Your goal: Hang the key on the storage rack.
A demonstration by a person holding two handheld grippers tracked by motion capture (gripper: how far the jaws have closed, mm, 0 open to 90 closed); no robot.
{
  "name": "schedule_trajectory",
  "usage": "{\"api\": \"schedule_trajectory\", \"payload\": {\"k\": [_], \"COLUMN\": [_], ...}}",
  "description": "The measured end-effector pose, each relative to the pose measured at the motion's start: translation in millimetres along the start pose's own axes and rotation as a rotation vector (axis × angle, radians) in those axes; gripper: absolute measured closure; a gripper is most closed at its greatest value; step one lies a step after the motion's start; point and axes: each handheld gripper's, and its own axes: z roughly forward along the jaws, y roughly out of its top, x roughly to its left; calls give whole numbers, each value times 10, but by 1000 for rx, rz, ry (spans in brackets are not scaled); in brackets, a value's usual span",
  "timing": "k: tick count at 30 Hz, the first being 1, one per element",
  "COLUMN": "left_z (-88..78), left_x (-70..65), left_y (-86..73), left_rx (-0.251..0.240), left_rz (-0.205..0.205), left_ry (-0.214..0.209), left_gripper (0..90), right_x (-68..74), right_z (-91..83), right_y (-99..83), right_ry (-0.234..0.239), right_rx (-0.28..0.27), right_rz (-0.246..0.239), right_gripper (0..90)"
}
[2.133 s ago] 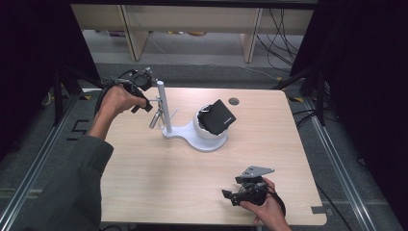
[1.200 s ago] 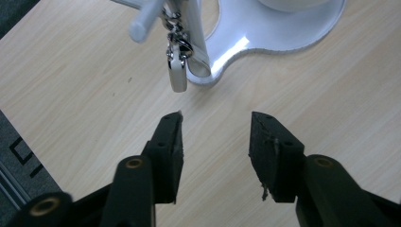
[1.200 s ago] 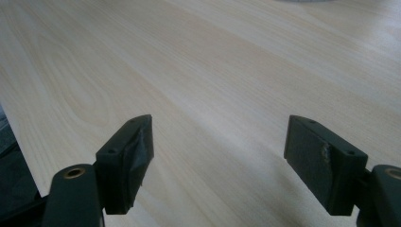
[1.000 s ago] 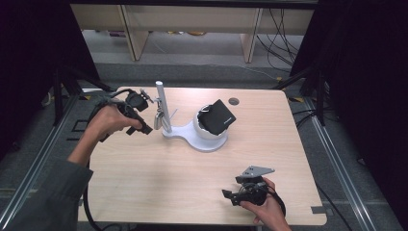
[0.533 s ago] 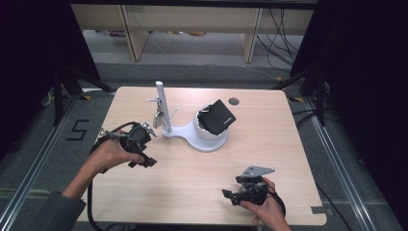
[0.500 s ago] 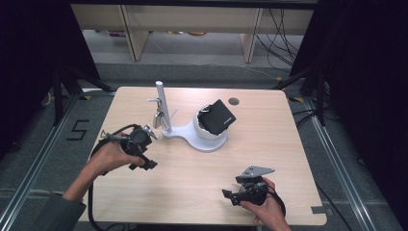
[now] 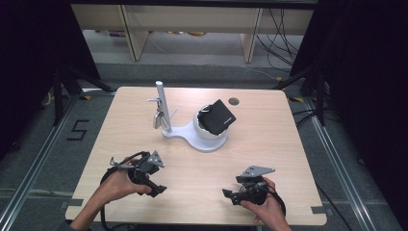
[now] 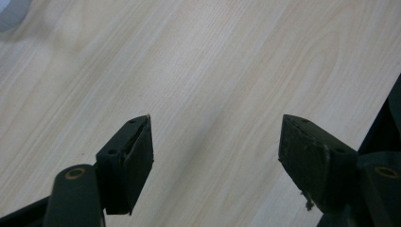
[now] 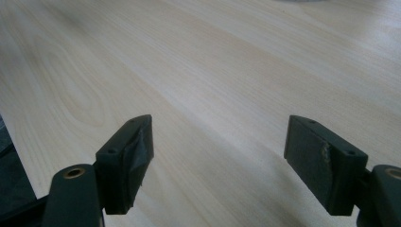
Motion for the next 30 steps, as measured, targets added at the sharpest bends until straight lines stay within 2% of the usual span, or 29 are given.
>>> {"api": "schedule_trajectory", "payload": {"k": [1, 3, 7, 11, 12, 15, 18, 19, 22, 23, 25, 26, 27, 30], "left_z": [13, 43, 86, 115, 126, 164, 226, 229, 251, 275, 297, 300, 299, 286], "left_x": [-17, -41, -85, -110, -115, -128, -148, -147, -176, -189, -202, -209, -215, -255], "left_y": [-18, -51, -132, -227, -256, -317, -381, -400, -464, -496, -555, -586, -611, -693], "left_rx": [-17, -40, -49, -55, -67, -84, -101, -104, -136, -171, -185, -191, -190, -219], "left_rz": [-11, -3, 4, -8, -14, -31, -56, -50, -95, -110, -128, -127, -128, -146], "left_ry": [2, 17, 24, 37, 54, 66, 81, 79, 85, 98, 105, 102, 101, 112], "left_gripper": [265, 256, 245, 241, 239, 235, 231, 231, 229, 227, 223, 222, 220, 218], "right_x": [-7, -9, 9, 13, 7, 5, 11, 18, 26, 25, 21, 34, 26, 50], "right_z": [0, 1, 4, 8, 13, -6, -1, -1, 8, 10, 12, 10, 16, 7], "right_y": [2, 0, 1, 3, 1, 3, 8, 7, 6, 5, 2, 2, 6, 7], "right_ry": [0, -2, 0, 5, 14, -7, -4, -11, -8, -11, -10, -6, 12, -7], "right_rx": [1, 0, 0, -5, -8, -10, -4, -4, -5, -3, 1, 3, -2, 2], "right_rz": [-5, -6, -13, -25, -26, -30, -28, -29, -38, -37, -33, -18, -30, -36], "right_gripper": [258, 257, 258, 257, 257, 257, 257, 257, 257, 257, 257, 257, 257, 257]}}
